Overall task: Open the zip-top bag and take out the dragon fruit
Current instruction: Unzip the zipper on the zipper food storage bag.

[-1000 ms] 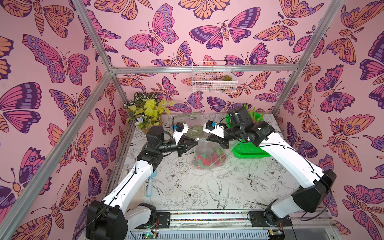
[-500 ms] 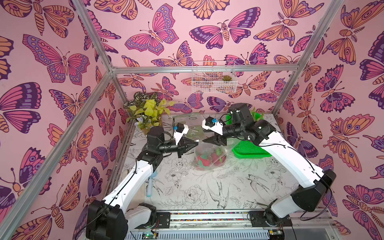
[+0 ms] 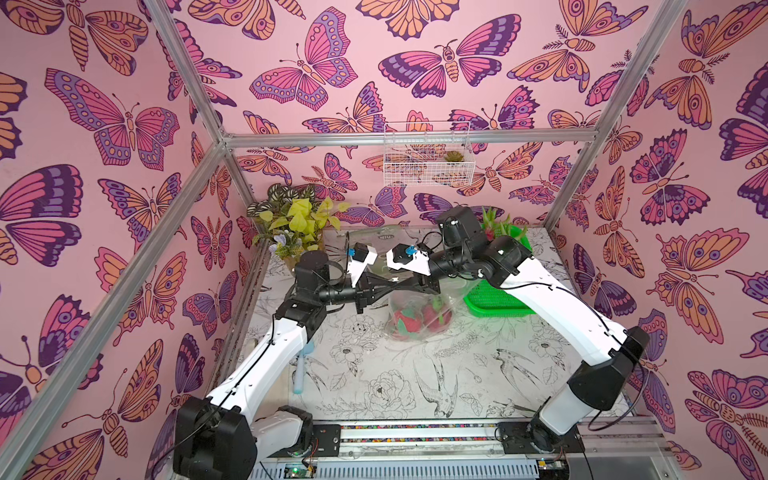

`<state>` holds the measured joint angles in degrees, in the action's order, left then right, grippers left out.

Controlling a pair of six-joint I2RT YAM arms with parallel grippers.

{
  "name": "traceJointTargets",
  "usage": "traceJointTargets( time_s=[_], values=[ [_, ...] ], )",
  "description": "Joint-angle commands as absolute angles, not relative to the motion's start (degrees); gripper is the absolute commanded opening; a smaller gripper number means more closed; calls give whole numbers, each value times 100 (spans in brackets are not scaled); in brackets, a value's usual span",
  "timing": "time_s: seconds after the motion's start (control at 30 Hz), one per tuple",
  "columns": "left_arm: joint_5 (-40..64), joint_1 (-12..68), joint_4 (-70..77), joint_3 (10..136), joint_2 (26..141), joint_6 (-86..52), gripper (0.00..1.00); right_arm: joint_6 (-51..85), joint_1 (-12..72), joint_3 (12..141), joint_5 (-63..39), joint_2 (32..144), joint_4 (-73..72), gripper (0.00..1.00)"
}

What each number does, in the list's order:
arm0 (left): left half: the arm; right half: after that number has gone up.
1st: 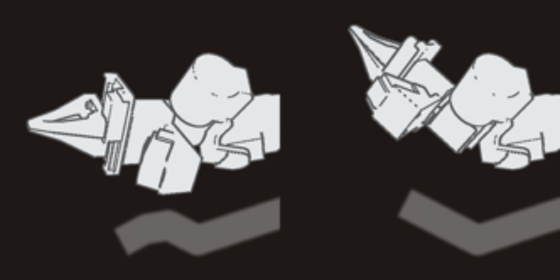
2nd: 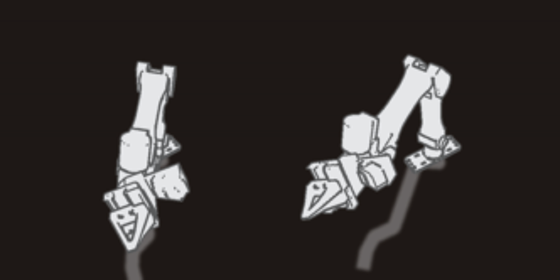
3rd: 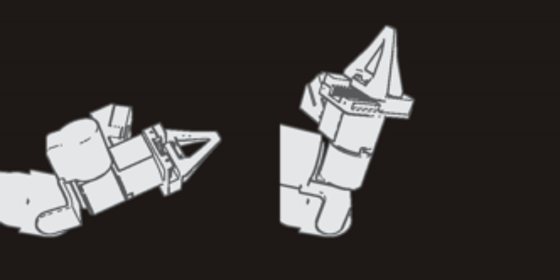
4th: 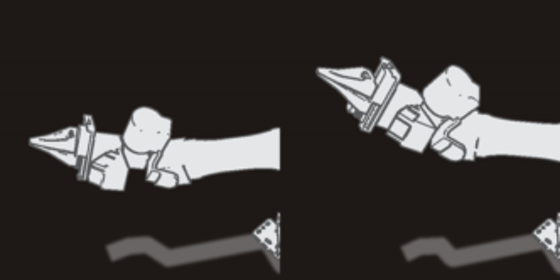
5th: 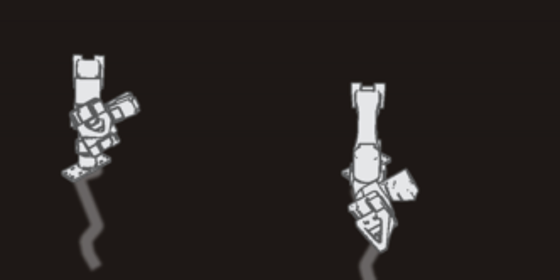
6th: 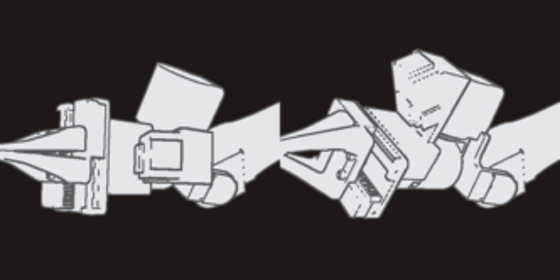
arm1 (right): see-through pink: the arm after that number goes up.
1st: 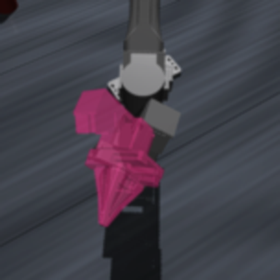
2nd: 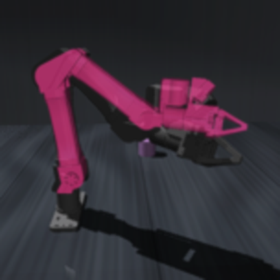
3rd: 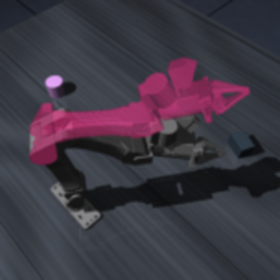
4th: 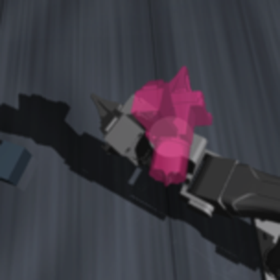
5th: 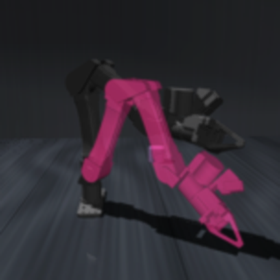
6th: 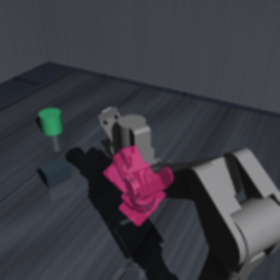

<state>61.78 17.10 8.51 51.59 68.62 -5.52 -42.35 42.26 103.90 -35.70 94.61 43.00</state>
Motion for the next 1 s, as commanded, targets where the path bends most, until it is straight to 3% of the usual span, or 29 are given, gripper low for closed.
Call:
traceJointTargets(
  time_s=[0.0, 0.27, 0.37, 0.5, 0.53, 0.63, 0.67, 0.83, 0.97],
  values=[
    [6368, 1683, 1028, 5364, 6879, -666, 0, -4486, 4289, 10486, -3398, 9501, 4476, 37],
    [6393, 1686, 1028, 5375, 6876, -690, 0, -4609, 4298, 10323, -3203, 9448, 4307, 21],
    [6427, 1683, 1028, 5388, 6882, -711, 0, -4658, 4298, 10287, -3172, 9418, 4299, 8],
    [6440, 1685, 1028, 5379, 6832, -728, 0, -4703, 4298, 10187, -3120, 9337, 4229, 1],
    [6429, 1686, 1028, 5379, 6818, -724, 1, -4717, 4298, 10185, -3120, 9328, 4245, 0],
    [6347, 1671, 1029, 5312, 6736, -627, 29, -4762, 4298, 10186, -3200, 9299, 4313, 0],
    [6293, 1678, 1028, 5276, 6696, -563, 31, -4772, 4298, 10201, -3237, 9299, 4339, 0],
    [6301, 1674, 1028, 5262, 6639, -443, 23, -4807, 4298, 10355, -3396, 9329, 4568, 0],
    [6420, 1670, 1028, 5260, 6702, -408, 22, -4789, 4281, 10462, -3471, 9347, 4664, 0]
  ],
)
